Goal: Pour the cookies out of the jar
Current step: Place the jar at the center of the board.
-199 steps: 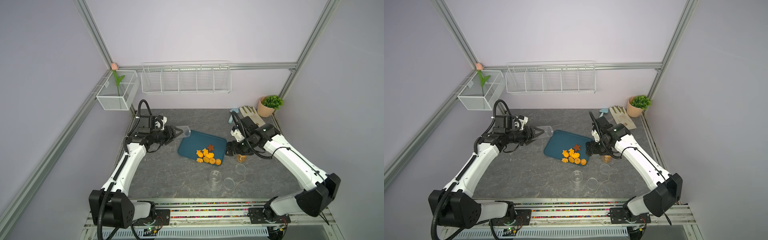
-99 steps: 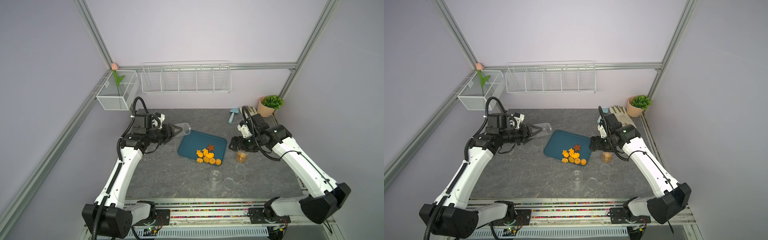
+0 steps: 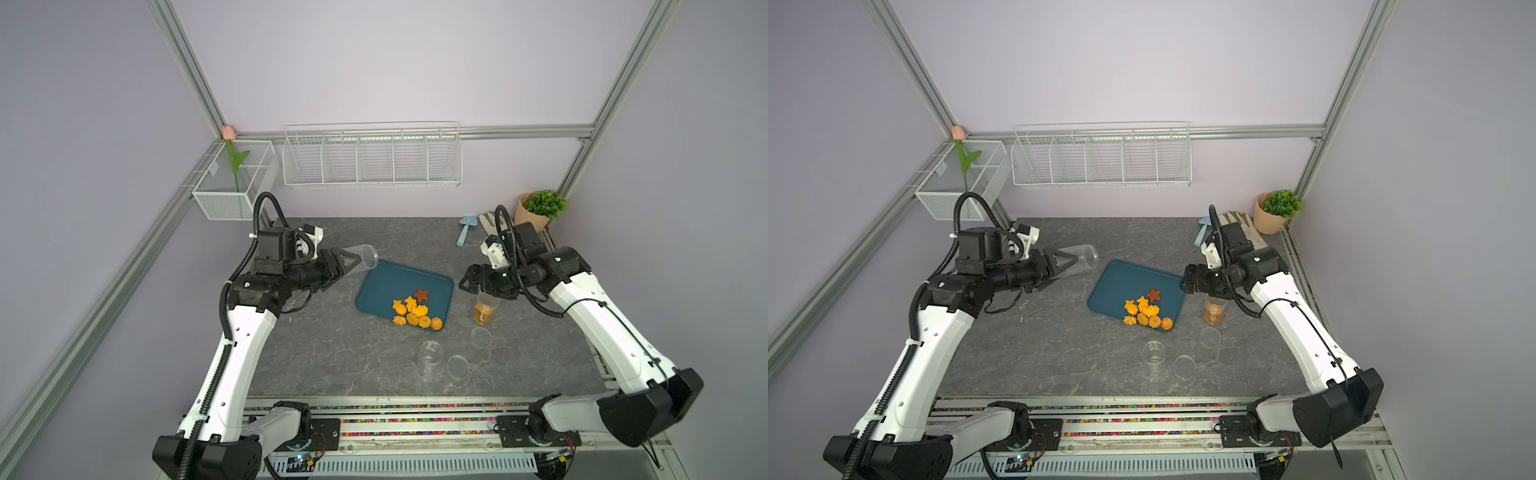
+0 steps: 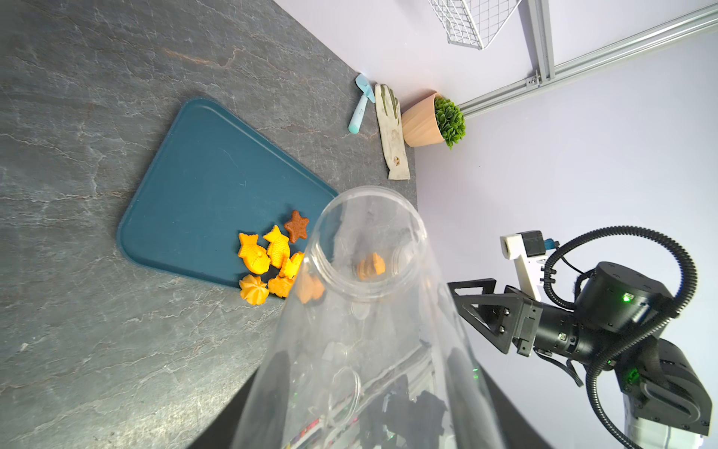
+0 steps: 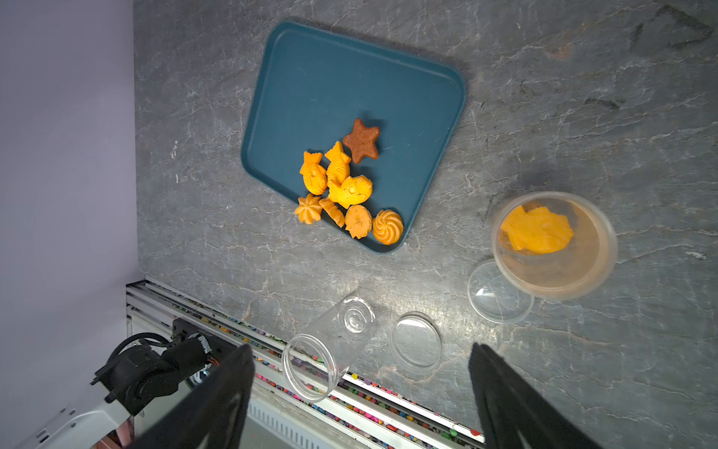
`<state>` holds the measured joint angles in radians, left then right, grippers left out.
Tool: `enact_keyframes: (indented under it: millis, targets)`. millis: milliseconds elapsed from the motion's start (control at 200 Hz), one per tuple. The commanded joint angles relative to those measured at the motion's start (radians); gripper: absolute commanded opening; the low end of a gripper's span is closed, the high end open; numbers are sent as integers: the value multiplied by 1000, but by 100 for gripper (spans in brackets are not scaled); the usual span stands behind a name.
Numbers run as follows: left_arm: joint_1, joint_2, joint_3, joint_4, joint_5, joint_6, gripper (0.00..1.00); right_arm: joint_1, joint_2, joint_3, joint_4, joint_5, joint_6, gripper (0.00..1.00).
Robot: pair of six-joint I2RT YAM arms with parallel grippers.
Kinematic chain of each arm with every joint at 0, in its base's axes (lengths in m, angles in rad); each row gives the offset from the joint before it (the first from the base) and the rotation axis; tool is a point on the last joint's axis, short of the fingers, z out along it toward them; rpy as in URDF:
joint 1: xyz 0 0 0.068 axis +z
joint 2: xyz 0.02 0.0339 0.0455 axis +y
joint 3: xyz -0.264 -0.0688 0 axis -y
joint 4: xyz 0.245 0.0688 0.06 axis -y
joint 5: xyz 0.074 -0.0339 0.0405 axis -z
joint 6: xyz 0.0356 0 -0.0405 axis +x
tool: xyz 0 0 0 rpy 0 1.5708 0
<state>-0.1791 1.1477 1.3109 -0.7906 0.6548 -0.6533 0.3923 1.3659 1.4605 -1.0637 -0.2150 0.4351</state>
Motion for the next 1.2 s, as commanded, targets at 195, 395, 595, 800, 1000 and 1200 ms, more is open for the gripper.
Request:
enact_keyframes:
  millis: [195, 395, 595, 800, 1000, 1200]
  targets:
    - [-3, -33, 90, -81, -82, 18, 62, -25, -14, -1, 29, -72, 33, 88]
    - [-4, -45, 134, -59, -49, 0, 63, -30, -26, -9, 46, -97, 64, 88]
    - [-3, -58, 124, 14, 34, -38, 63, -41, -38, -9, 97, -154, 112, 88]
    - [-4, -65, 130, 41, 65, -52, 63, -50, -39, 5, 136, -206, 145, 89]
    - [-4, -69, 109, 105, 126, -91, 63, -67, -45, 5, 156, -241, 174, 88]
    - [-5, -77, 63, 199, 181, -159, 64, -79, -67, -8, 169, -263, 193, 88]
